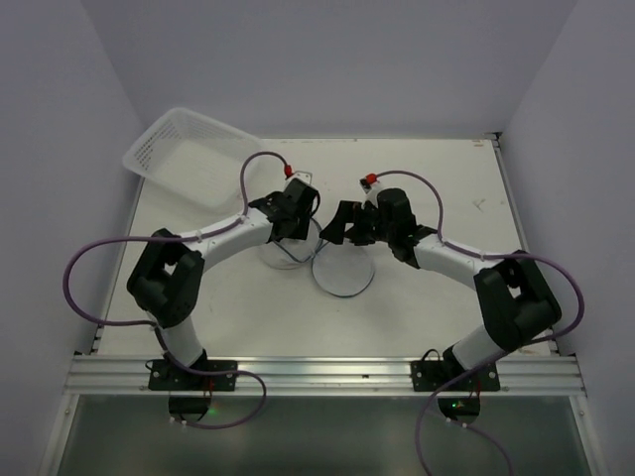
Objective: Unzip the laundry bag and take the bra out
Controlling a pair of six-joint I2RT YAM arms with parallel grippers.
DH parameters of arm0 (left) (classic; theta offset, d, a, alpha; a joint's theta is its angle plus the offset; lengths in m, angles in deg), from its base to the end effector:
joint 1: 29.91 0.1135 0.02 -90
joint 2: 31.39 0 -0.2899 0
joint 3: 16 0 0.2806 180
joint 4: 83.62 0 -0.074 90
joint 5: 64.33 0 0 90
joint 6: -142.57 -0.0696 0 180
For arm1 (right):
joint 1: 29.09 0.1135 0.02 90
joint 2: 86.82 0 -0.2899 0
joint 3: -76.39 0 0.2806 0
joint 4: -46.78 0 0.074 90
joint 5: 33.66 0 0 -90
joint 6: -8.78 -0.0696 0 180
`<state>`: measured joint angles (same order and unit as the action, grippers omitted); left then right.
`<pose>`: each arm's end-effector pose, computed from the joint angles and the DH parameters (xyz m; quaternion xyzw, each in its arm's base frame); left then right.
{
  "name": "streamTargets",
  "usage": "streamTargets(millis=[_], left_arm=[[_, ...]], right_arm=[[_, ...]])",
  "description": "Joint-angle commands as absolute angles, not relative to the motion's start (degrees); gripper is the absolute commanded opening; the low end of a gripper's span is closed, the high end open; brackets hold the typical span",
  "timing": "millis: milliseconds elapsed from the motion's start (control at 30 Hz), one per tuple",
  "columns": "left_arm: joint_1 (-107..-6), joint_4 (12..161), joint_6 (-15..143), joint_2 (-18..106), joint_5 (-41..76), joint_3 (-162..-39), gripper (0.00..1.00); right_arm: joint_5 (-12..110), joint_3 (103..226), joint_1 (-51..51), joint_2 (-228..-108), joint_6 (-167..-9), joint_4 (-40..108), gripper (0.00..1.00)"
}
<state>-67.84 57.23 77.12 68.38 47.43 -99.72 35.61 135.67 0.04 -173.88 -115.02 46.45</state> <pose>0.3455 -0.2366 0.2078 0.0531 0.9373 0.0017 0.3445 0.3165 0.2046 0.2067 -0.0581 0.8467 0.3956 0.3509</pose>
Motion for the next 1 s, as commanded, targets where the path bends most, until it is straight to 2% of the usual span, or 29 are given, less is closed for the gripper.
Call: streamTargets(millis=[0,67,167,200,300,467,733,967], left_arm=[[-67.61,57.58,79.89,71.53,47.47,-98.84,0.54],[-67.61,58.63,80.51,72.58,47.38,-98.22,0.49],[-67.61,60.03,81.22,73.99,47.38,-97.25,0.31],[-67.61,60.13,81.39,74.34,47.29,-97.16,0.18],[-67.61,59.51,81.13,74.35,45.46,-97.52,0.00],[-67.61,60.91,79.90,65.48,42.03,-96.46,0.00],[-67.52,66.72,76.74,49.13,28.05,-95.67,0.00],[-67.43,57.76,75.59,48.41,21.37,-103.05,0.00]], right_arm=[[33.67,139.70,0.36,-177.50,-112.86,49.82,0.93],[33.40,139.89,0.36,-178.48,-112.86,50.16,0.93],[33.23,139.53,0.36,-179.71,-113.21,51.04,0.92],[33.06,139.54,0.27,-179.98,-113.29,51.13,0.92],[32.70,139.89,0.36,-181.12,-113.21,51.22,0.92],[33.84,139.54,0.36,-180.95,-112.33,50.79,0.92],[37.18,136.20,-0.78,-176.82,-111.63,49.12,0.93],[39.12,131.28,-2.81,-168.30,-110.14,46.39,0.94]])
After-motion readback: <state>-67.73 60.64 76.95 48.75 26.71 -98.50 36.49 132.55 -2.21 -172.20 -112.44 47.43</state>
